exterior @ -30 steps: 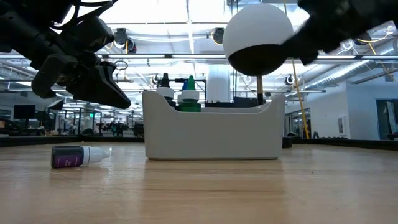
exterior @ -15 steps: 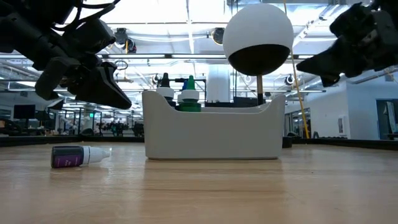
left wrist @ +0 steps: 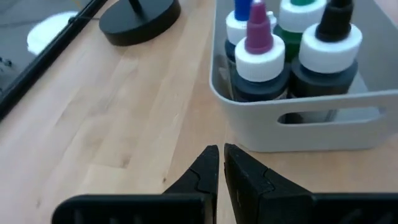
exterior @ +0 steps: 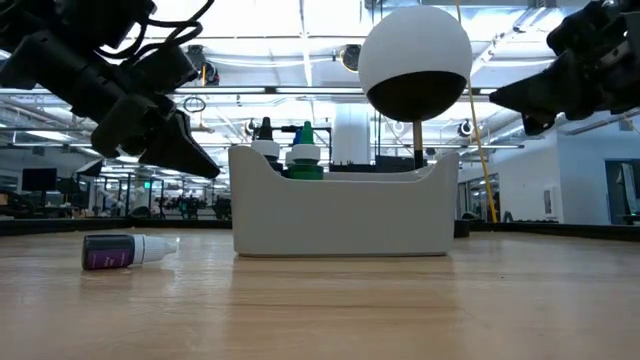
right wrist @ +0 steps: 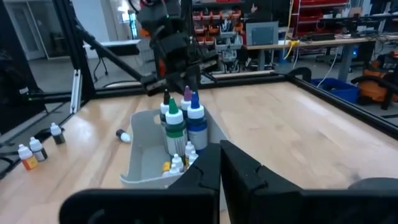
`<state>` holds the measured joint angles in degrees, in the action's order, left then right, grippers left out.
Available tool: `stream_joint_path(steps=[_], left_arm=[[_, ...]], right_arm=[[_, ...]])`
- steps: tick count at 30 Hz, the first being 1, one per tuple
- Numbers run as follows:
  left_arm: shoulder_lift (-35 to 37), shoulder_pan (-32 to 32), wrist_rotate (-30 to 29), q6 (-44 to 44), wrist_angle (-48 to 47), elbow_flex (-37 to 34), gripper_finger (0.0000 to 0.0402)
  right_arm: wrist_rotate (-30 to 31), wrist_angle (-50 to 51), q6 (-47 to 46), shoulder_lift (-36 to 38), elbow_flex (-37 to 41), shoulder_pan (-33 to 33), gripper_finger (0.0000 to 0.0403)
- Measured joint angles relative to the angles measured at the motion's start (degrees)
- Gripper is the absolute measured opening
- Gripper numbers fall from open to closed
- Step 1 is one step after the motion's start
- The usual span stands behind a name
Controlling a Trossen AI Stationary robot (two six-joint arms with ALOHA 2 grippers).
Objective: Pick & Place food coloring
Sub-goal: Put the small green food coloring bottle into the gray bin
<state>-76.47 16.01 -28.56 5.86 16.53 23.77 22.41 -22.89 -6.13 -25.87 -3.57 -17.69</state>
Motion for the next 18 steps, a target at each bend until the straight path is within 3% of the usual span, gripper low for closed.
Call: stream_joint_path(steps=[4,7,13,18], left_arm=[[-0.02,1.7,2.7,3.75,-2.05,1.84,0.0035],[-0.11,6.19,3.96,5.88,-10.39,7.79,0.0035],[-3.91,19.07,-2.22,18.89,-40.18,28.88,0.0035],[-13.56,26.56,3.71,32.12,-61.37,48.75,0.0035]], right_arm=[[0.0,1.43,0.77,-0.7,0.06,0.0,0.0],[0.0,1.37,2.21,-0.74,0.09,-0.02,0.0],[0.0,0.41,2.76,-0.72,0.15,0.0,0.0],[-0.76,-0.12,-0.63,-0.7,0.2,-0.02,0.0]])
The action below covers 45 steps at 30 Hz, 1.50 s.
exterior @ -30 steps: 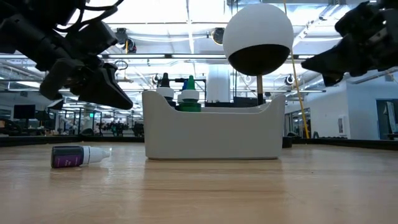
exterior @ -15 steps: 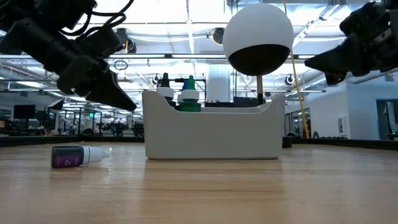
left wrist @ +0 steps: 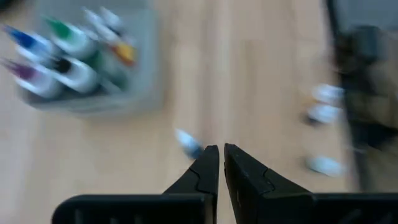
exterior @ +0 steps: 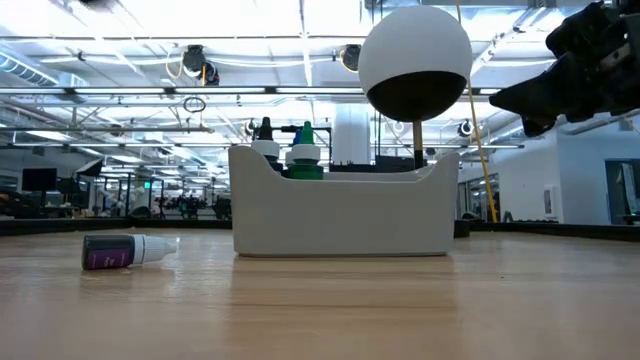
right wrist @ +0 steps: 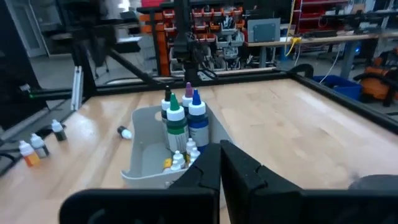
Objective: Pick & Place food coloring
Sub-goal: Put the small green food coloring bottle into the gray bin
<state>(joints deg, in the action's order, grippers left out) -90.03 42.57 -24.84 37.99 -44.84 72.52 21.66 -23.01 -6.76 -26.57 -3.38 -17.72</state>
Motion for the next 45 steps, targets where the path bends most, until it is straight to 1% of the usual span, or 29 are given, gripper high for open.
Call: stream_joint_path(steps=[4,6,8,10,12,15,18,23,25,29,33,35,37,40,45], left_arm=[[-11.68,2.4,7.54,10.17,-16.1,17.17,0.0024],[-17.51,2.97,11.08,12.54,-22.7,24.56,0.0009],[-22.74,3.18,15.17,13.37,-27.54,30.71,0.0005],[-27.34,3.25,17.97,12.85,-30.7,35.36,0.0013],[-30.9,3.21,19.13,11.74,-32.62,38.66,0.003],[-34.66,3.11,21.32,9.98,-31.77,42.03,0.0062],[-36.83,2.96,24.05,8.64,-30.22,43.76,0.0096],[-37.08,2.95,24.41,5.97,-28.38,43.83,0.015],[-37.1,2.96,23.65,4.02,-28.16,43.76,0.0167],[-37.1,2.86,20.3,1.42,-27.91,43.74,0.0192],[-37.1,2.86,17.57,-0.41,-26.74,43.72,0.0203],[-37.01,2.87,17.03,-1.61,-24.07,42.57,0.0204],[-36.99,2.92,17.74,-2.44,-20.85,40.41,0.0203],[-37.06,3.22,20.63,-3.94,-18.7,37.37,0.0199],[-37.06,3.5,20.64,-3.17,-18.34,34.96,0.0202]], right_arm=[[-1.06,0.07,0.5,-0.04,0.0,-0.02,0.0],[-0.95,0.03,1.44,-0.02,0.0,-0.02,0.0],[-0.93,-0.52,1.89,-0.03,0.0,-0.02,0.0],[-0.93,-0.93,1.9,-0.02,0.0,-0.02,0.0],[-0.95,-0.89,1.9,-0.02,0.0,-0.02,0.0],[-0.93,-0.61,1.9,-0.04,0.02,-0.02,0.0],[-0.95,-0.45,2.24,-0.02,0.02,-0.02,0.0],[-0.9,-0.48,4.69,-0.03,0.02,-0.02,0.0],[-0.9,-0.5,4.92,-0.03,0.02,-0.02,0.0],[-0.87,-0.5,4.94,-0.04,0.07,-0.02,0.0],[-0.86,-0.5,4.94,-0.04,0.07,-0.02,0.0],[-0.84,-0.5,5.05,-0.02,0.07,-0.02,0.0],[-0.84,-0.52,5.38,-0.04,0.07,-0.02,0.0],[-0.82,-0.59,5.54,-0.02,0.07,-0.02,0.0],[-0.82,-0.74,5.55,-0.04,0.07,-0.02,0.0]])
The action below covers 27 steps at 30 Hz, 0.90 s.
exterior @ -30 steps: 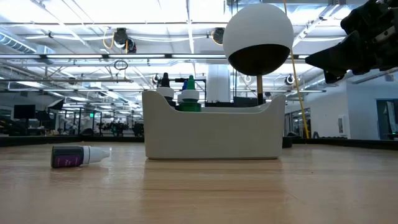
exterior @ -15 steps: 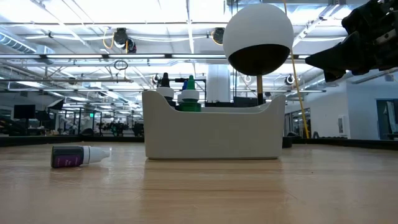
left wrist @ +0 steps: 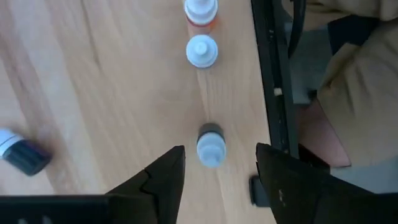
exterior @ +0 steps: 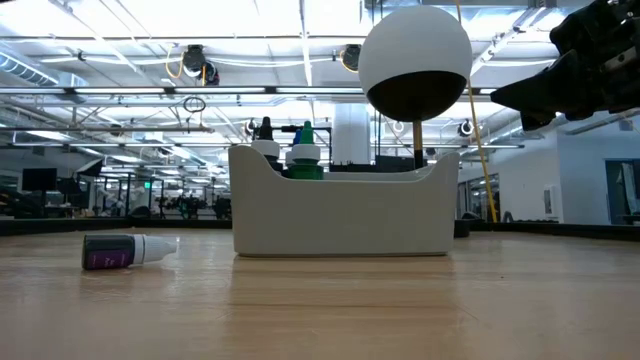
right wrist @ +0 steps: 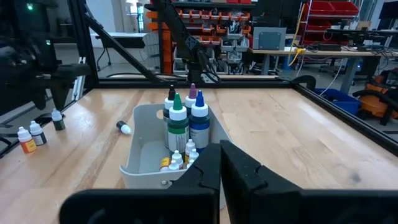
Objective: Pick & Place food coloring
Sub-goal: Put the small green food coloring bottle into the gray bin
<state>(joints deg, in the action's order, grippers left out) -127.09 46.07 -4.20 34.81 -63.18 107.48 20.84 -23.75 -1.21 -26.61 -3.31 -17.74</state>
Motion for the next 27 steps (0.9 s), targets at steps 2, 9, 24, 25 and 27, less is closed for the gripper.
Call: stream_joint_path(steps=[2,9,24,25,27], left_arm=[[0.0,-0.01,0.12,0.19,1.24,-0.93,0.0204],[0.0,0.08,1.15,1.68,3.57,-4.26,0.0193],[0.0,-1.58,3.13,4.39,4.0,-6.07,0.0168],[0.0,-1.81,3.72,4.65,3.98,-6.07,0.0168],[0.0,-2.2,4.39,4.77,3.94,-6.07,0.017]], right_arm=[[0.0,0.0,0.0,0.0,0.0,0.0,0.0],[0.01,0.01,0.0,0.01,0.0,0.0,0.0],[0.02,0.02,-0.02,0.0,0.0,0.02,0.0],[0.02,0.02,0.0,0.02,0.0,0.02,0.0],[0.02,0.02,0.0,0.0,0.0,0.02,0.0]])
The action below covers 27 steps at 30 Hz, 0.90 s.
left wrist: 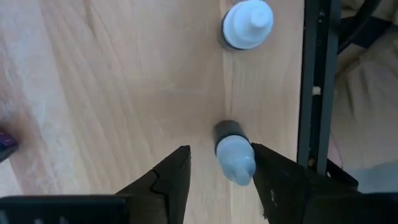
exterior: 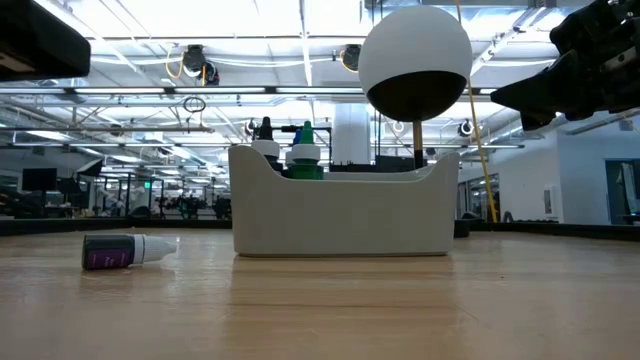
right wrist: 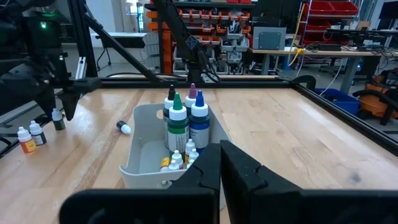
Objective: Pick & Place food coloring
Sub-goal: Put the small green food coloring bottle into the gray bin
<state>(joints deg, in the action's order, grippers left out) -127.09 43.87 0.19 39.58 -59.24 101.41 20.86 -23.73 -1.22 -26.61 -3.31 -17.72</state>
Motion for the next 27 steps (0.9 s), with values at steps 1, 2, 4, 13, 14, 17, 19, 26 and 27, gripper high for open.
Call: stream_joint_path(steps=[1,2,4,13,14,17,19,26,27], left_arm=[[0.0,-0.15,0.1,0.08,0.02,0.0,0.0169],[0.0,-0.21,0.24,0.12,0.02,0.0,0.0168],[0.0,-0.19,0.3,0.12,0.0,0.0,0.0164],[0.0,-0.19,2.58,1.25,0.0,0.0,0.0134],[0.0,-0.19,2.6,1.61,0.0,0.0,0.0133],[0.0,-0.19,2.58,1.68,0.71,0.0,0.0132],[0.0,-0.22,2.58,1.43,1.98,0.0,0.0132],[0.0,-0.58,2.58,1.19,3.38,0.0,0.0144],[0.0,-0.59,2.56,1.18,3.36,0.0,0.0147]], right_arm=[[0.0,0.0,0.0,0.02,0.0,0.0,0.0],[0.0,0.0,-0.01,0.01,0.0,0.0,0.0],[0.0,0.0,0.0,0.01,0.0,0.0,0.0],[0.0,0.02,0.41,0.02,0.0,0.0,0.0],[0.0,0.02,0.4,0.0,0.0,0.0,0.0],[0.0,0.02,0.41,0.0,0.0,0.0,0.0],[0.0,0.02,0.41,0.02,0.0,0.0,0.0],[0.0,0.02,0.41,0.0,0.0,0.0,0.0],[0.0,0.03,0.4,0.02,0.0,0.0,0.0]])
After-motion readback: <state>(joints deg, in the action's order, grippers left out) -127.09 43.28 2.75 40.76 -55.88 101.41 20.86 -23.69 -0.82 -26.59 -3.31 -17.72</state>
